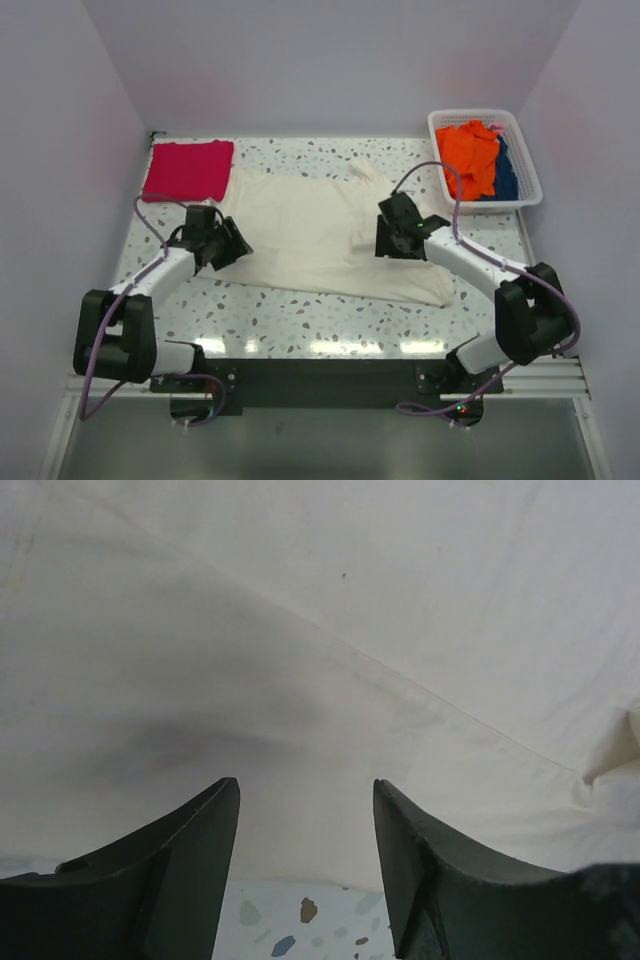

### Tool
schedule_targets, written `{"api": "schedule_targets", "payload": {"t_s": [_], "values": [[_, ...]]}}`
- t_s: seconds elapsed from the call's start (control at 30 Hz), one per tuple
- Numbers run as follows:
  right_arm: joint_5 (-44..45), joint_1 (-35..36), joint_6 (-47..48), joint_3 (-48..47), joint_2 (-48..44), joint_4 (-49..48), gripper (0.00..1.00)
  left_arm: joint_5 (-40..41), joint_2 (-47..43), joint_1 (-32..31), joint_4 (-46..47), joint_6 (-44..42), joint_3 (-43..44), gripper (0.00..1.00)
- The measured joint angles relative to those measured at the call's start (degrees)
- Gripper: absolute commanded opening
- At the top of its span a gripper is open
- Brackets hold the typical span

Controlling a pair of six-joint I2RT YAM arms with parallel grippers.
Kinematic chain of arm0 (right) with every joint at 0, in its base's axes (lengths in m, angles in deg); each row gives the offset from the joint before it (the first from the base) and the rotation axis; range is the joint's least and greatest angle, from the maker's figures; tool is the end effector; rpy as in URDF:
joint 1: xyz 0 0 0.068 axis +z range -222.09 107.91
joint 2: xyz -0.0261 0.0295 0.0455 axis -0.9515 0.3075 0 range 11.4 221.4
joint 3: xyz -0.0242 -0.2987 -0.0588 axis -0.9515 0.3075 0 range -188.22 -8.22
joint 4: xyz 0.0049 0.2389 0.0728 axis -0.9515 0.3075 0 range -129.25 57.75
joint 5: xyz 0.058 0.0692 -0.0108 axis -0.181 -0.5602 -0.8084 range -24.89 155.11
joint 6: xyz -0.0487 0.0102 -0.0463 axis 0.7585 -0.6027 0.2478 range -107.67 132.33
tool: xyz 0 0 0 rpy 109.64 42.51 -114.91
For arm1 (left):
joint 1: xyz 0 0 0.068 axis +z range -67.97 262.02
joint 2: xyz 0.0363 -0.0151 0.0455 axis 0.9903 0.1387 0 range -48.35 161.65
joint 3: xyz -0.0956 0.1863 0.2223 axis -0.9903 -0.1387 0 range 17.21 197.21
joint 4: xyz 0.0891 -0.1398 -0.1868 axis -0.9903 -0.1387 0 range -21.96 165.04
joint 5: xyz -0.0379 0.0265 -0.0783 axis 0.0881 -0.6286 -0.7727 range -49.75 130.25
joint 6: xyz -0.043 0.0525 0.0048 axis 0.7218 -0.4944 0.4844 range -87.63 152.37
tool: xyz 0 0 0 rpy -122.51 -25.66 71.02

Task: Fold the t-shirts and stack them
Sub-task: Fold the tshirt

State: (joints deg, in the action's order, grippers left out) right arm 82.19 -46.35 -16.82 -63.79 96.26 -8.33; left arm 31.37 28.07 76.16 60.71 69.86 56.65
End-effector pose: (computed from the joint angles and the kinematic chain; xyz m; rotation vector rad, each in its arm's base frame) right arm 0.2666 0.1107 0.2389 0.1774 2.5431 -0.0271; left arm 0.2498 -0.0341 0.2109 -0.6211 2.4457 -0.5092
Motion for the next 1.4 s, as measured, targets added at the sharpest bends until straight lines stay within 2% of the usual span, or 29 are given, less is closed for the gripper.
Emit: {"api": "schedule_targets", "payload": {"t_s": [0.17,0.33,0.5,0.83,1.07,1.2,1.4], "values": [[-1.62,8.57,-2.01,0.46,1.88,-1.66,0.62,9.53,0.90,-4.52,-0.44,7.52,-2.62,0.57],[-3.43,9.29,-3.45,5.11,6.29,-4.96,0.62,19.04,1.11,-7.23,-1.68,13.25,-3.37,0.56],[-4.39,9.66,-4.37,9.18,3.52,-8.76,0.63,24.41,-2.71,-7.34,-2.95,17.03,-7.37,0.56],[-8.61,10.01,-7.02,19.12,-7.43,-11.39,0.64,27.52,-13.94,-7.34,-10.47,20.13,-13.40,0.56],[-10.05,10.27,-7.96,20.35,-11.21,-5.60,0.67,27.04,-21.05,-7.34,-14.69,18.95,-12.72,0.57],[-10.19,10.27,-7.76,15.47,-8.81,-1.44,0.68,25.27,-16.68,-7.34,-10.84,16.50,-8.13,0.57],[-9.55,10.93,-6.69,2.84,-0.63,-2.05,0.68,20.74,0.39,-7.34,-0.15,15.17,-1.20,0.57]]}}
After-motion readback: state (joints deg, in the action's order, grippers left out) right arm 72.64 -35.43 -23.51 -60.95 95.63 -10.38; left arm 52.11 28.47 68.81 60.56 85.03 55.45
